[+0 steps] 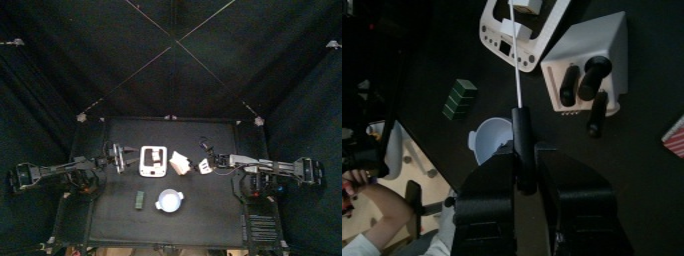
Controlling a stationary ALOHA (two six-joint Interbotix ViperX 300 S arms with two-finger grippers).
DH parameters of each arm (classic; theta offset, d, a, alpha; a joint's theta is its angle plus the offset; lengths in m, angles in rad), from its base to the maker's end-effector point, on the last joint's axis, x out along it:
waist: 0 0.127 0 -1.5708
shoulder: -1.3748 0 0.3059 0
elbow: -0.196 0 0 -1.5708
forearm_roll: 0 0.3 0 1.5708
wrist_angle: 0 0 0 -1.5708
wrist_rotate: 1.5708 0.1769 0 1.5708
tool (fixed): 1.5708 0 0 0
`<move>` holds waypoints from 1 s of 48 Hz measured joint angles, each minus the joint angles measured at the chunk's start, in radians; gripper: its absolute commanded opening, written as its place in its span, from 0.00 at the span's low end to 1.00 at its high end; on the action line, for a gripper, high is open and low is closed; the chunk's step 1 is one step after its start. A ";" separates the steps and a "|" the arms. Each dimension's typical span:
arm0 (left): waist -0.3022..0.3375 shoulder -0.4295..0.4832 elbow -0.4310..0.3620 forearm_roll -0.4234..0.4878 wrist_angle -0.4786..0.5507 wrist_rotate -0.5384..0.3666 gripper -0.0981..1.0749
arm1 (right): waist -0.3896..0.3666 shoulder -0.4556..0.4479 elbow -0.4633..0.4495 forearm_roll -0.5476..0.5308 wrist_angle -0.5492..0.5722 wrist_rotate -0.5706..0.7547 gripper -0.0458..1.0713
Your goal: Put cleaver back in holder
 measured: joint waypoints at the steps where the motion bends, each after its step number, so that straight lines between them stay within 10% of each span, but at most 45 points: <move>1: 0.000 0.002 0.000 0.000 0.000 0.002 0.80 | 0.006 -0.002 -0.005 -0.008 0.012 0.005 0.42; 48: -0.002 0.009 -0.002 -0.002 0.015 0.002 0.80 | 0.104 0.098 -0.129 0.006 0.324 0.060 0.41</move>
